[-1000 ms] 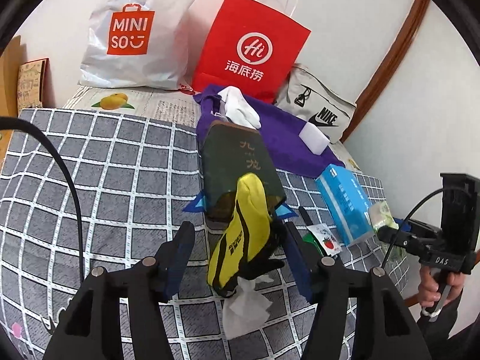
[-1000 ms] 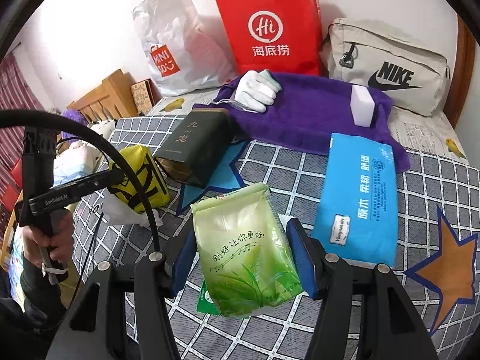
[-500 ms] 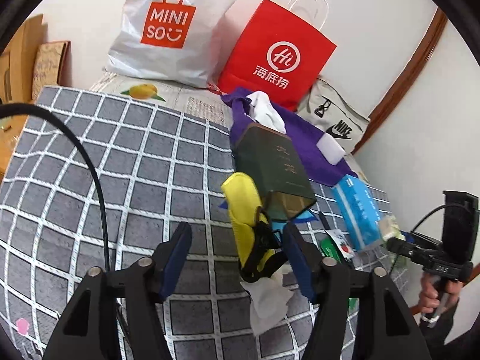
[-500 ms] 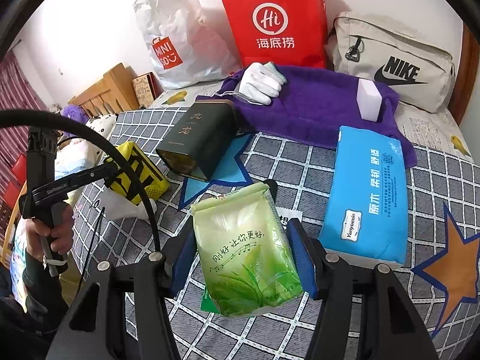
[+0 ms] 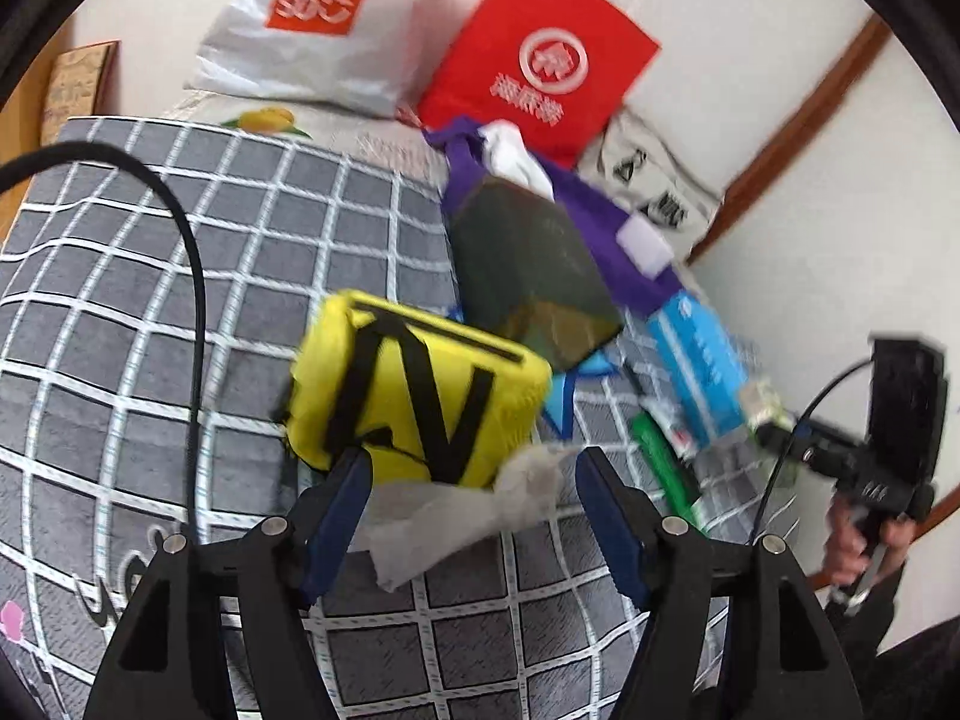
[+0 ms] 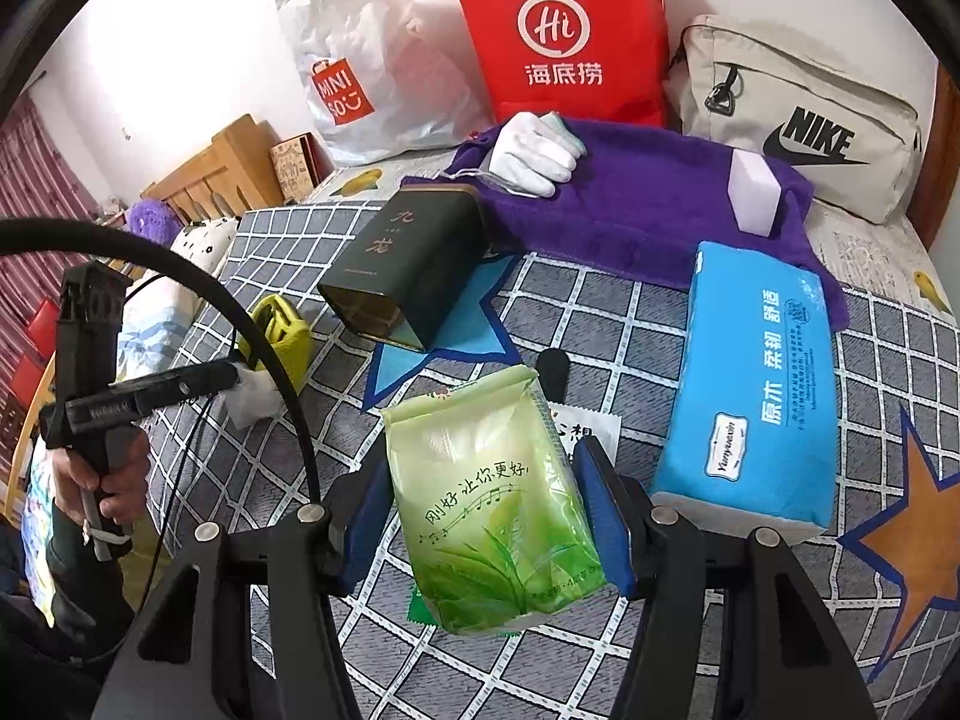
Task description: Organize soft objects
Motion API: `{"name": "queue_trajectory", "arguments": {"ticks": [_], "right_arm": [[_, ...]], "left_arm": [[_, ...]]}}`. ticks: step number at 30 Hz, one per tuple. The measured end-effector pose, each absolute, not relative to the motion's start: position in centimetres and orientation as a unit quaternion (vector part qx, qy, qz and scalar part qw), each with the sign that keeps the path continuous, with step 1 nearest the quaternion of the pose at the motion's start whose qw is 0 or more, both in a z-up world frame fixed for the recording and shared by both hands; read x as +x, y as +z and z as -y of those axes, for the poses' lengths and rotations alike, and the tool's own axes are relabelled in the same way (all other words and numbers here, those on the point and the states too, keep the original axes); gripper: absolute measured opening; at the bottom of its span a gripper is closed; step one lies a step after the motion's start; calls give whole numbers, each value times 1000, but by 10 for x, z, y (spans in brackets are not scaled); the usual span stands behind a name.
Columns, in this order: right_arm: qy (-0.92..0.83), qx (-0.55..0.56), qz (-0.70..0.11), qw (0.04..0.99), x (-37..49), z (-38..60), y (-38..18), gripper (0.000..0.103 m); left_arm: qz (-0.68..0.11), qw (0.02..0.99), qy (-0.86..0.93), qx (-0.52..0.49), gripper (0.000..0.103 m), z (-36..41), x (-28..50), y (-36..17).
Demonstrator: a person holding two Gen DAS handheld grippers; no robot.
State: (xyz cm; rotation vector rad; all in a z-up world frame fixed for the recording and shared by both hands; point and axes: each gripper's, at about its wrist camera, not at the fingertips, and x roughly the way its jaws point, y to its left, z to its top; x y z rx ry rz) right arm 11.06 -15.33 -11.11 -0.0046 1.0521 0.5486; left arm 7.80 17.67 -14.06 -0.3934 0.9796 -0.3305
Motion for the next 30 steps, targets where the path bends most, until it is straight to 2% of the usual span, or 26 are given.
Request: {"name": "queue_trajectory", "arguments": {"ticks": [6,8,12,27,30], "right_arm": [[261,-6,-496,828,108,150,-113,59],[260,-7,-496,828,108,151,-113,59],[254,-7,-497,830,110,153,-115,59],[238,-9,-470,850,119,171,-92,59],[239,-7,-469,850,122,172,-92,59]], "left_arm": [[-502,848,-136,-101,65,-145,81,-156],[-507,848,-139,-65,35,-134,78,-157],[-520,838,-157,-52,21,-127,75,-159],[-462,845,-237,-129,18,-127,68,-92],[-482,836,-244,-95,18,-107,71,-94]]}}
